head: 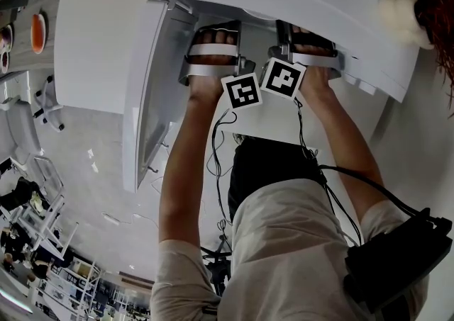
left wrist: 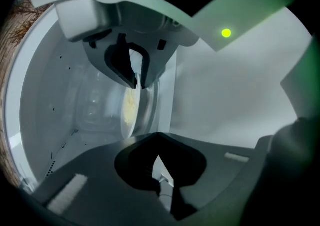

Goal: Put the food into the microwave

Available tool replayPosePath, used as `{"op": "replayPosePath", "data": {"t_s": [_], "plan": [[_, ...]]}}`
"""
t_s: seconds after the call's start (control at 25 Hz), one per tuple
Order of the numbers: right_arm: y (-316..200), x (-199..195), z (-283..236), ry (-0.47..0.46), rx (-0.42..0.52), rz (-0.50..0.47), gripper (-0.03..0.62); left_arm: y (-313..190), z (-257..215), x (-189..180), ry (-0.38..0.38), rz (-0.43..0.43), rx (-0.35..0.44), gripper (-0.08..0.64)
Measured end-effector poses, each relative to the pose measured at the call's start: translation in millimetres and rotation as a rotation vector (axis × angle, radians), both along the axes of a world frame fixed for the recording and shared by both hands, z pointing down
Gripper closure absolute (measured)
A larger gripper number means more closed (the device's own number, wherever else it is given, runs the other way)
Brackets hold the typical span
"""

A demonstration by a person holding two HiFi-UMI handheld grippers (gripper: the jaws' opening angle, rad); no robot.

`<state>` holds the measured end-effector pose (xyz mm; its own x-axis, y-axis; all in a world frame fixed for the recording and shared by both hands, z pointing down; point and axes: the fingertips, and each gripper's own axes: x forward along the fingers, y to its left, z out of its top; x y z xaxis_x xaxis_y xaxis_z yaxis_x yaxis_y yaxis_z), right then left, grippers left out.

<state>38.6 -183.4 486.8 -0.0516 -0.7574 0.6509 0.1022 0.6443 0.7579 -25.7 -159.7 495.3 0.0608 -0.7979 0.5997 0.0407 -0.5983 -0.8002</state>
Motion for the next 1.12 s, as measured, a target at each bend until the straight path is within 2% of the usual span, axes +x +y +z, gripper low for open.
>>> {"op": "replayPosePath", "data": {"t_s": [0.16, 0.4, 0.56, 0.68, 0.88, 1.0, 1.12], "plan": [[7.2, 0.4, -3.1, -0.028, -0.087, 0.018, 0.532, 2.2, 0.1, 0.4, 0.001, 0.013, -0.005, 0.554], [8.9, 0.3, -4.5, -0.04, -0.134, 0.043, 0.522, 3.4, 1.1, -2.9, 0.002, 0.009, -0.018, 0.554], [12.3, -4.7, -9.8, -0.112, -0.185, 0.049, 0.455, 6.2, 4.0, -2.5, 0.007, 0.012, -0.027, 0.554], [15.9, -6.7, -10.7, -0.114, -0.242, 0.062, 0.419, 8.2, 7.0, -0.4, 0.005, 0.014, -0.037, 0.554], [19.9, -2.9, -8.8, -0.096, -0.249, 0.048, 0.418, 9.2, 8.0, 6.0, 0.011, 0.022, -0.039, 0.552], [29.0, -2.4, -4.2, -0.094, -0.268, 0.04, 0.38, 11.5, 10.3, 3.2, 0.005, 0.018, -0.044, 0.553], [39.5, -0.5, 0.0, -0.088, -0.263, 0.03, 0.379, 14.7, 12.0, 2.5, 0.004, 0.019, -0.047, 0.552]]}}
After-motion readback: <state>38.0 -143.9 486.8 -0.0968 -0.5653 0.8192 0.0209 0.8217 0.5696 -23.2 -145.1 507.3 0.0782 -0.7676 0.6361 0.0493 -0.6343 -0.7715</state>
